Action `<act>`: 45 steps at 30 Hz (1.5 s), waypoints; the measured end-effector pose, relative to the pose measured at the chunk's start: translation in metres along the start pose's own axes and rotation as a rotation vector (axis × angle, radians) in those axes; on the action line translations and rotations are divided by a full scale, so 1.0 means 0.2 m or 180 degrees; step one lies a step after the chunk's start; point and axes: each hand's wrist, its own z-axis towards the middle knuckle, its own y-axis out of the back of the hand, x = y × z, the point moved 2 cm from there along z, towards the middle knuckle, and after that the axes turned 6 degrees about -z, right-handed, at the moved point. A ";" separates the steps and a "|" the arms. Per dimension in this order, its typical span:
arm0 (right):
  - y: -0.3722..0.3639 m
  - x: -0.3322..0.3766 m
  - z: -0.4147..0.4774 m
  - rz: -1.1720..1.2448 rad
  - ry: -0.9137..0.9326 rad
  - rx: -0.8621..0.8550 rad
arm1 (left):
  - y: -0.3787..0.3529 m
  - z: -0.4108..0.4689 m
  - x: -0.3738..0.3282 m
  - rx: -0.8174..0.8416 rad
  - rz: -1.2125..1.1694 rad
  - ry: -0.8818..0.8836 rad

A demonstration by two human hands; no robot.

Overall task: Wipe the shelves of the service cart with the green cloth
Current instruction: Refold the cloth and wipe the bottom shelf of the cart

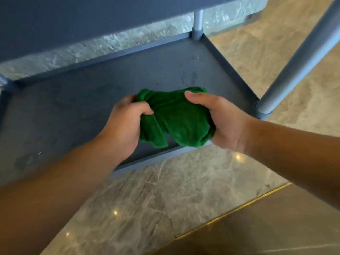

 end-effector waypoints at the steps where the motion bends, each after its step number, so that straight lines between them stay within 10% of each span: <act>1: 0.01 0.02 0.03 -0.0017 0.0022 -0.0085 | 0.01 0.04 -0.01 -0.0100 -0.0034 -0.0041; 4: 0.12 0.03 0.16 -0.0779 0.0096 -0.1006 | 0.07 0.13 0.01 -0.0397 0.0611 -0.0074; 8: 0.28 -0.10 0.23 -0.4068 0.0046 -0.1903 | 0.16 0.13 0.17 0.0075 0.2731 -0.0308; 14: 0.25 -0.28 0.26 -0.6232 0.0864 -0.0123 | 0.31 0.09 0.41 0.0353 0.4752 -0.0898; 35: 0.60 -0.33 0.01 -0.6484 0.1480 -0.1276 | 0.74 -0.04 0.47 0.1349 0.5492 -0.1564; 45: 0.66 -0.33 0.06 -0.5800 -0.0479 -0.1989 | 1.35 -0.24 0.49 0.0762 0.5226 -0.1111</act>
